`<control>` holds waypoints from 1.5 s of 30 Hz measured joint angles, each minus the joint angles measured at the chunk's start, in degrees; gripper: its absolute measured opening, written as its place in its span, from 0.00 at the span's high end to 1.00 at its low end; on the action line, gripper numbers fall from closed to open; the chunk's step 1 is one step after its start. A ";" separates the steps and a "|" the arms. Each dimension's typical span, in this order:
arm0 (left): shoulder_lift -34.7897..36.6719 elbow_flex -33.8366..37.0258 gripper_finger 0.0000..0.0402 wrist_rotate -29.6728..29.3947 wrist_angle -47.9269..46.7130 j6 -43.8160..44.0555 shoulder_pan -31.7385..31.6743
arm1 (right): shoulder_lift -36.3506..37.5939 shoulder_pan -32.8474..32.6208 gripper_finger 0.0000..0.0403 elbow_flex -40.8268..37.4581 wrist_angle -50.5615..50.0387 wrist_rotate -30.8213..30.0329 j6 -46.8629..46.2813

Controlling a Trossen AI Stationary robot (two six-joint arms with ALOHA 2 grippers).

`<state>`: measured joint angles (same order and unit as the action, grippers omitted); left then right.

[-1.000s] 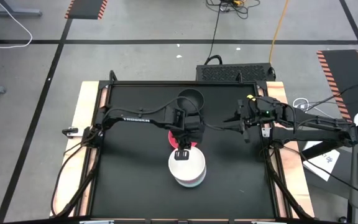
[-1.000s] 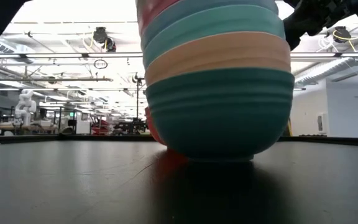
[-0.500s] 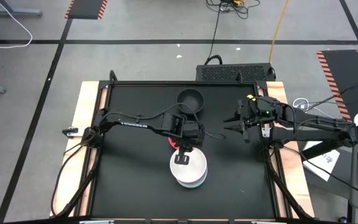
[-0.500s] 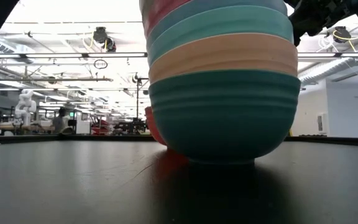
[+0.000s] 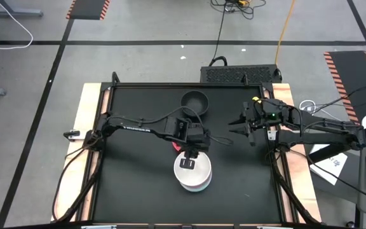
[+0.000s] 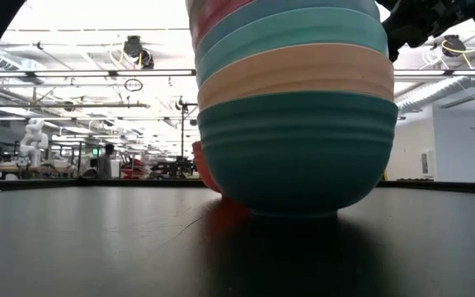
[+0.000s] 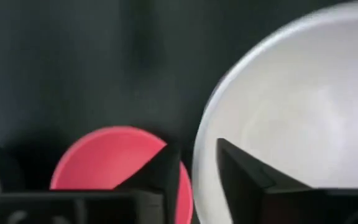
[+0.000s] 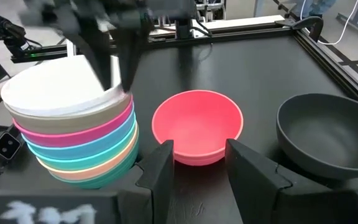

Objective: Nest bowls inside each other
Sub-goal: Stack the white bowl on top of the gray bowl, then stack the black bowl on the white bowl

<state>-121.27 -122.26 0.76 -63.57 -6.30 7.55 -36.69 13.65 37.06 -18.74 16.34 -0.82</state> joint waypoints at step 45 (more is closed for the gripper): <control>12.91 2.65 0.39 5.19 5.00 -11.53 -18.43 | 0.15 0.00 0.66 -7.22 1.92 0.23 -1.55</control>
<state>-108.36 -119.60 5.95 -58.57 -17.82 -10.87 -36.53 13.65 29.84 -16.82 16.57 -2.37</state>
